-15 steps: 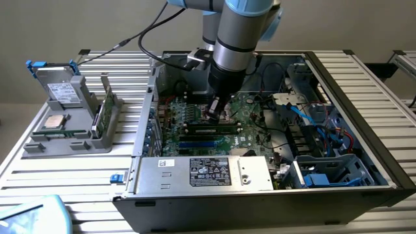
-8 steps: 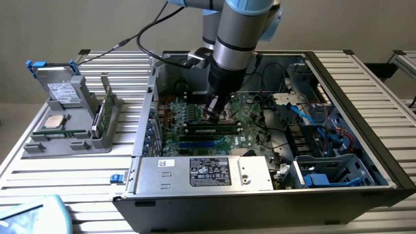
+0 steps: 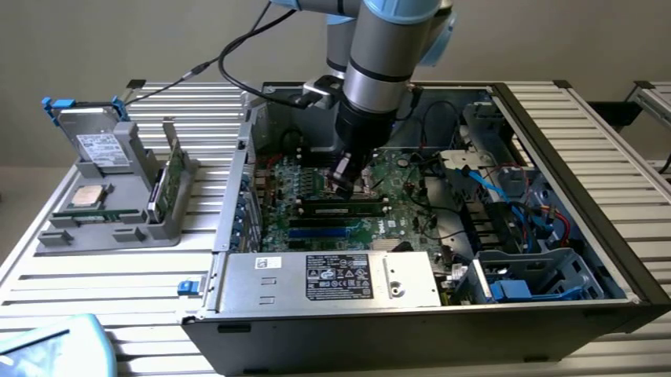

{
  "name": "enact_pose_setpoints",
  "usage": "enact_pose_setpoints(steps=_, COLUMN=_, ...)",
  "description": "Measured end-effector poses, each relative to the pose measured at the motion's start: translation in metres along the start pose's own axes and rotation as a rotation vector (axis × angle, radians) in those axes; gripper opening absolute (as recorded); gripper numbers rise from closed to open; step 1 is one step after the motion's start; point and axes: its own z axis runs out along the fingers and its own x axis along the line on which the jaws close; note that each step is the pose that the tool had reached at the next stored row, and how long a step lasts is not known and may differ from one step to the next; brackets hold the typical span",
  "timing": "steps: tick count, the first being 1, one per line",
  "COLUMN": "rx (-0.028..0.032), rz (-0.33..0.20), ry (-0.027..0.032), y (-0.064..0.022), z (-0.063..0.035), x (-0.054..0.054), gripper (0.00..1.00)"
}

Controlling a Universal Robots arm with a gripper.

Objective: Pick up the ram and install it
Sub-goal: 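Press down the ram until it locks into place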

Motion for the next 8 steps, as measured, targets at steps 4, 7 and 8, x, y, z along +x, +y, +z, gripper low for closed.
enact_pose_setpoints(steps=4, rx=0.0027, rz=0.019, ry=0.0042, y=0.0002, z=0.0000, x=0.0001, gripper=0.10)
enact_pose_setpoints(steps=7, rx=0.0069, rz=0.040, ry=0.0108, y=0.0002, z=0.0000, x=0.0002, gripper=0.10)
enact_pose_setpoints(steps=8, rx=0.0084, rz=0.048, ry=0.0130, y=0.0002, z=0.0000, x=0.0002, gripper=0.10)
